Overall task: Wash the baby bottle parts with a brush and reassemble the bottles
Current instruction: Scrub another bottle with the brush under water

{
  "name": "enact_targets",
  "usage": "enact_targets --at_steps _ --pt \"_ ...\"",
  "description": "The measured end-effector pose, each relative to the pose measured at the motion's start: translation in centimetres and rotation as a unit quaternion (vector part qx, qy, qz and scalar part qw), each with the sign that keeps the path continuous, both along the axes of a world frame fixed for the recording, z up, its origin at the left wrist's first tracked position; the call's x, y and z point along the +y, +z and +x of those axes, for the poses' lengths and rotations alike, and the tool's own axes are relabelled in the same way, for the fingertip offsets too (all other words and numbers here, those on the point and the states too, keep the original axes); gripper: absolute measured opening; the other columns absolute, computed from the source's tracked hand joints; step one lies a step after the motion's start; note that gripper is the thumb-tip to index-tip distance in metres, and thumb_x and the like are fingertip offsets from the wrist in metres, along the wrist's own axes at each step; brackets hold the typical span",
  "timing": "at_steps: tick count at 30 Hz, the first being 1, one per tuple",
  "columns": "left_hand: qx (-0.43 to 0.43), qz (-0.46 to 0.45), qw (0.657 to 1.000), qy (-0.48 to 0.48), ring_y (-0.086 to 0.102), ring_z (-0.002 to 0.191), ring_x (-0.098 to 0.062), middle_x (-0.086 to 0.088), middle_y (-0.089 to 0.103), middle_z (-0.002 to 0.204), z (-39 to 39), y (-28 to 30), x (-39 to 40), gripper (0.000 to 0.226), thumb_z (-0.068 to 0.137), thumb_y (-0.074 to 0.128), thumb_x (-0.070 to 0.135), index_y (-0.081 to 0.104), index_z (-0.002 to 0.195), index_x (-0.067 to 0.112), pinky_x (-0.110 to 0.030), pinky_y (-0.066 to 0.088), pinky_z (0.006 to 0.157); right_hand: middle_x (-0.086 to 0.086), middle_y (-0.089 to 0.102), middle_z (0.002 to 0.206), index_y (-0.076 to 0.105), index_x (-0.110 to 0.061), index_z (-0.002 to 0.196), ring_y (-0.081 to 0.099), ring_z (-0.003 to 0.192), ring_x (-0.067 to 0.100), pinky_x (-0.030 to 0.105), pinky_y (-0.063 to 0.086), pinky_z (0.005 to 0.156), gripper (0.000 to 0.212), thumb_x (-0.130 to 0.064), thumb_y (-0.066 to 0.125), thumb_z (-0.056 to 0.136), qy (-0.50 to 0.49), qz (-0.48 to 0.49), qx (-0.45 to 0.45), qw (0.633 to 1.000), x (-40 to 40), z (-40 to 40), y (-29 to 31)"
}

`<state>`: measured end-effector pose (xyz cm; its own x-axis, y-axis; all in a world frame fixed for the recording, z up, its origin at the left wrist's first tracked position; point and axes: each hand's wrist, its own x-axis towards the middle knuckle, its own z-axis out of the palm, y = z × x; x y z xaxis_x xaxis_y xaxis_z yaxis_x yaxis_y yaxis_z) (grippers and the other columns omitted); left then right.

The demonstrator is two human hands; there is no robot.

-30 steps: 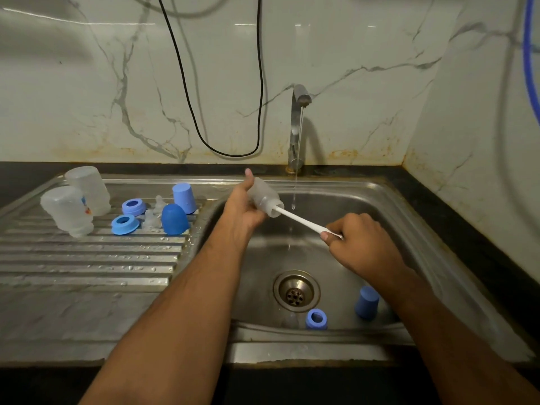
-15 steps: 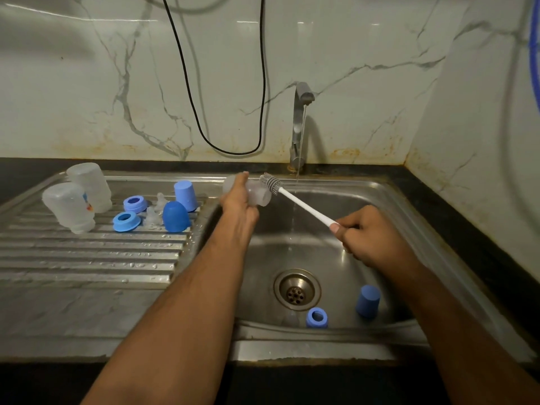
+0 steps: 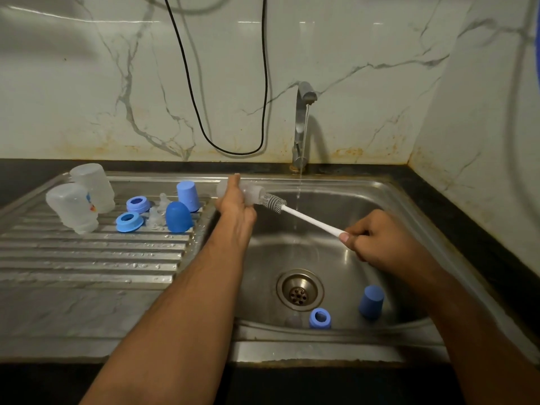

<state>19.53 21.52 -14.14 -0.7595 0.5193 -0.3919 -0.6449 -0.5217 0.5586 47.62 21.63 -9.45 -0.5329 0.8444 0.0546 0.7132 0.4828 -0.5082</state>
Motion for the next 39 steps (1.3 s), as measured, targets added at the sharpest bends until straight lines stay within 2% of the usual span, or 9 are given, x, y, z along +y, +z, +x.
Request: enact_targets --at_steps 5,10,21,26,29,34,36,37,39 --pt "0.04 -0.027 0.998 -0.046 0.069 0.097 -0.026 -0.014 0.062 0.117 2.2 0.0 0.6 0.061 0.081 0.082 0.017 0.049 0.132 0.006 -0.042 0.062 0.08 0.006 0.07 0.073 0.077 -0.013 0.102 0.067 0.071 0.02 0.039 0.061 0.074 0.025 -0.033 0.063 0.099 -0.005 0.016 0.01 1.0 0.2 -1.4 -1.0" --pt "0.036 -0.014 0.999 -0.019 0.068 0.1 -0.028 -0.015 0.062 0.116 1.1 0.4 0.4 0.057 0.082 0.081 0.015 0.05 0.128 0.005 -0.048 0.06 0.086 0.009 0.07 0.073 0.078 -0.016 0.099 0.063 0.065 0.018 0.03 0.053 0.064 0.025 -0.034 0.06 0.1 0.009 0.018 -0.01 1.0 0.2 -0.5 -0.6" --pt "0.043 0.004 0.999 -0.023 0.067 0.098 -0.024 -0.012 0.062 0.113 2.4 1.1 -0.1 0.059 0.081 0.082 0.014 0.051 0.131 0.006 -0.045 0.06 0.088 0.008 0.071 0.079 0.077 -0.017 0.105 0.067 0.077 0.022 0.039 0.059 0.077 0.023 -0.033 0.062 0.099 -0.014 0.024 0.013 1.0 0.2 -0.1 -0.1" --pt "0.049 0.021 0.998 -0.02 0.065 0.094 -0.022 -0.011 0.061 0.109 3.3 1.7 -0.3 0.06 0.082 0.081 0.014 0.051 0.132 0.005 -0.039 0.061 0.078 0.003 0.07 0.08 0.076 -0.019 0.111 0.065 0.077 0.017 0.033 0.056 0.075 0.024 -0.034 0.062 0.1 -0.024 0.018 0.01 1.0 0.6 -0.1 -0.4" --pt "0.05 0.022 0.998 -0.007 0.065 0.096 -0.022 -0.009 0.063 0.11 2.8 1.7 -0.6 0.058 0.081 0.082 0.023 0.053 0.13 0.008 -0.043 0.059 0.088 0.002 0.071 0.085 0.077 -0.02 0.108 0.064 0.079 0.014 0.031 0.052 0.075 0.021 -0.034 0.064 0.098 -0.045 0.014 0.008 0.999 1.3 0.6 -0.3" --pt "0.05 0.0 0.998 0.025 0.065 0.109 -0.023 -0.009 0.065 0.12 3.3 1.5 -0.9 0.074 0.069 0.09 0.025 0.054 0.132 0.008 -0.024 0.055 0.07 0.004 0.07 0.07 0.075 -0.021 0.088 0.067 0.069 0.019 0.042 0.058 0.072 0.024 -0.036 0.059 0.099 -0.078 0.033 0.073 0.994 1.6 0.9 -0.9" --pt "0.034 -0.01 0.999 0.021 0.065 0.109 -0.023 -0.011 0.063 0.124 3.0 1.3 -0.9 0.07 0.073 0.088 0.014 0.051 0.131 0.008 -0.03 0.058 0.08 0.001 0.071 0.083 0.073 -0.028 0.106 0.065 0.075 0.014 0.03 0.053 0.068 0.016 -0.034 0.058 0.1 -0.049 0.035 0.071 0.996 0.8 0.4 -0.9" --pt "0.025 -0.019 0.999 0.018 0.064 0.109 -0.024 -0.012 0.062 0.123 2.9 1.2 -0.8 0.063 0.075 0.086 0.009 0.049 0.127 0.009 -0.034 0.058 0.086 0.001 0.071 0.093 0.07 -0.027 0.122 0.065 0.081 0.014 0.027 0.052 0.071 0.024 -0.032 0.058 0.101 -0.03 0.036 0.053 0.997 0.3 -0.1 -1.0" --pt "0.025 -0.049 0.998 0.01 0.062 0.103 -0.023 -0.01 0.059 0.117 3.2 1.2 -0.7 0.053 0.079 0.081 0.007 0.046 0.118 0.014 -0.034 0.058 0.079 0.004 0.071 0.101 0.067 -0.022 0.129 0.066 0.089 0.017 0.031 0.053 0.08 0.03 -0.03 0.057 0.102 -0.007 0.05 0.011 0.999 -0.2 -1.1 -1.6"
